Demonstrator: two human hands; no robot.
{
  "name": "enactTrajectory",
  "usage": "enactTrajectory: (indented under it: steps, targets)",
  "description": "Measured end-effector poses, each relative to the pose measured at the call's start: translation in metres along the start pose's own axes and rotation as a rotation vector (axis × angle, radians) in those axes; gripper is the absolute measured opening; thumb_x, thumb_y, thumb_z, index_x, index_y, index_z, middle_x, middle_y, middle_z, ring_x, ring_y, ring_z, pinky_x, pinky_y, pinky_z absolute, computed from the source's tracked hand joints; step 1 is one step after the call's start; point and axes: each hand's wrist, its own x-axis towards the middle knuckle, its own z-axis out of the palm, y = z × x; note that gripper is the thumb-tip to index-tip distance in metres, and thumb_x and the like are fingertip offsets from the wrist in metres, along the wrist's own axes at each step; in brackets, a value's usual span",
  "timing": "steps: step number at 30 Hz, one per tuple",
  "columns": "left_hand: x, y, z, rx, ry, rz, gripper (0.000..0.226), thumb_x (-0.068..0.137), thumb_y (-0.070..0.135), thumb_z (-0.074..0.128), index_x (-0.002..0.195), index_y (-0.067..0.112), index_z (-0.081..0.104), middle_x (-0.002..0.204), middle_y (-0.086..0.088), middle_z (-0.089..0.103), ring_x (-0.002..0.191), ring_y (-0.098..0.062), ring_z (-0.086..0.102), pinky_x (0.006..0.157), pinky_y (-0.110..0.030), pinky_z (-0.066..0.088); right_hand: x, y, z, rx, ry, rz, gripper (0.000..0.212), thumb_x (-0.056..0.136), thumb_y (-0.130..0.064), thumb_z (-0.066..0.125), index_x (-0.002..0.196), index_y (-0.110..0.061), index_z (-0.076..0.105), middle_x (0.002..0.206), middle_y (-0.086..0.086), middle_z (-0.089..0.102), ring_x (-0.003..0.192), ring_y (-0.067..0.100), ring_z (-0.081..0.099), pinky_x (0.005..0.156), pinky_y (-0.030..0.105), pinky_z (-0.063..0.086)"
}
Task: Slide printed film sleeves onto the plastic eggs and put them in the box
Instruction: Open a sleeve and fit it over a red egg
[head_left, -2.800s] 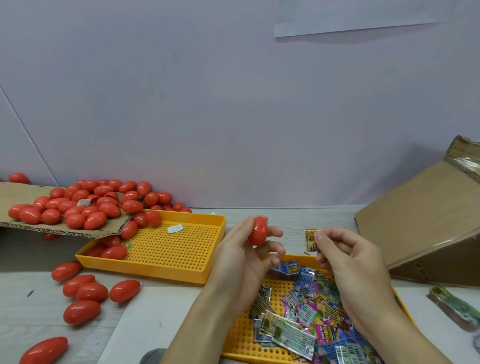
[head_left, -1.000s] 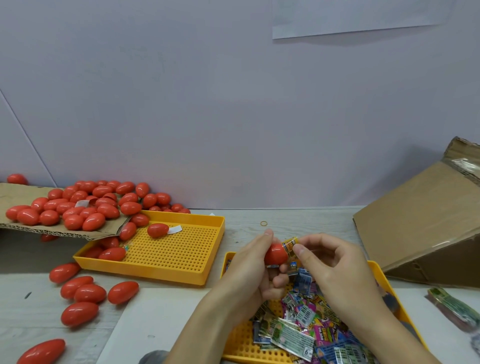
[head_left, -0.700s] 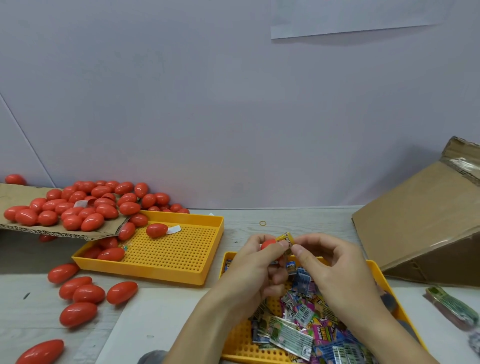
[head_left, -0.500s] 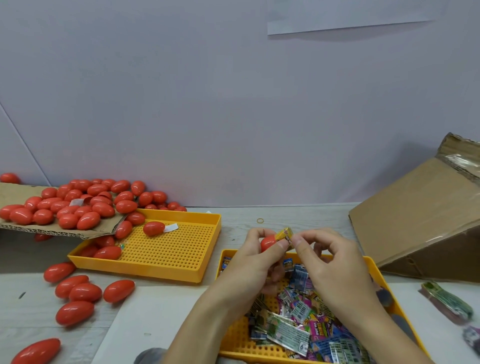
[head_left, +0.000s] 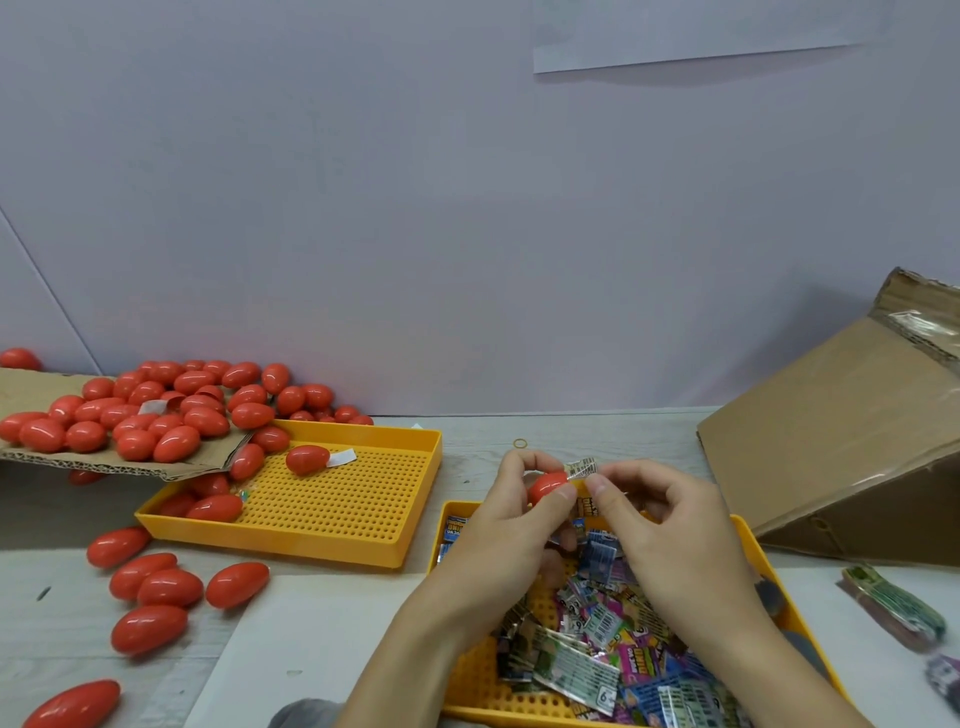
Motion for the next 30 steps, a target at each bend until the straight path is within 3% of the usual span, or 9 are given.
enactTrajectory:
  steps: [3,6,12,18,23,27,29,30]
  targets:
    - [-0.0012,0.0001,-0.0006,0.034,0.008,0.037,0.029,0.088,0.03,0.067,0.112,0.029,0.052,0.094,0.012,0.069,0.075,-0.008,0.064,0.059,-0.024,0.047,0.0016,0.0022,-0.0016,0.016,0.026,0.023,0.009,0.086,-0.023,0.073,0.08,-0.03,0.073,0.078,-0.018,0.07,0.075,0.004,0.063,0.063,0.013,0.046]
    - [-0.0024,0.0012,-0.0014,0.083,0.054,0.058,0.028,0.092,0.019,0.071,0.114,0.026,0.055,0.102,0.009,0.072,0.081,-0.008,0.069,0.063,-0.021,0.049,0.0028,0.0041,-0.0027,0.034,0.046,0.039,0.007,0.084,-0.023,0.074,0.079,-0.028,0.075,0.071,-0.019,0.066,0.068,0.007,0.057,0.06,0.015,0.044]
    - [-0.0028,0.0058,0.0005,0.127,0.066,0.132,0.029,0.088,0.011,0.073,0.113,0.024,0.067,0.101,0.006,0.075,0.09,-0.006,0.071,0.066,-0.014,0.051,0.0035,0.004,-0.003,0.118,0.024,0.081,0.007,0.084,-0.021,0.075,0.085,-0.028,0.077,0.083,-0.009,0.075,0.086,0.013,0.069,0.078,0.031,0.056]
    - [-0.0032,0.0076,0.0018,0.135,0.06,0.159,0.022,0.089,0.013,0.072,0.107,0.026,0.069,0.095,0.01,0.075,0.078,-0.001,0.069,0.064,-0.013,0.05,0.0033,0.0027,-0.0025,0.136,0.004,0.089,0.007,0.083,-0.02,0.075,0.087,-0.026,0.077,0.086,-0.006,0.076,0.088,0.012,0.071,0.08,0.034,0.058]
    - [-0.0026,0.0061,0.0016,0.169,0.124,0.164,0.018,0.088,0.012,0.073,0.103,0.021,0.071,0.089,0.002,0.073,0.069,-0.001,0.065,0.06,-0.014,0.049,0.0023,0.001,-0.0023,0.145,-0.034,0.079,0.005,0.085,-0.021,0.074,0.083,-0.024,0.078,0.084,-0.005,0.075,0.084,0.009,0.07,0.075,0.028,0.056]
    - [-0.0033,0.0049,0.0012,0.282,0.124,0.183,0.021,0.085,0.007,0.074,0.101,0.021,0.071,0.094,0.001,0.074,0.084,-0.011,0.07,0.071,-0.023,0.057,0.0012,-0.0022,-0.0016,0.154,-0.052,0.077,0.009,0.084,-0.028,0.072,0.078,-0.029,0.078,0.079,-0.007,0.075,0.079,0.005,0.069,0.066,0.017,0.052]
    - [-0.0033,0.0044,0.0015,0.318,0.117,0.18,0.022,0.085,0.007,0.074,0.103,0.02,0.072,0.096,0.001,0.075,0.09,-0.013,0.071,0.08,-0.026,0.059,0.0013,-0.0014,-0.0015,0.126,-0.039,0.071,0.009,0.084,-0.028,0.073,0.076,-0.026,0.078,0.078,-0.007,0.075,0.077,0.007,0.069,0.067,0.019,0.053]
    - [-0.0033,0.0043,0.0016,0.32,0.116,0.169,0.022,0.085,0.008,0.074,0.104,0.02,0.072,0.096,0.0,0.075,0.089,-0.012,0.071,0.077,-0.025,0.058,0.0012,-0.0007,-0.0016,0.11,-0.031,0.073,0.008,0.083,-0.027,0.074,0.077,-0.024,0.077,0.077,-0.006,0.075,0.077,0.009,0.069,0.068,0.022,0.053]
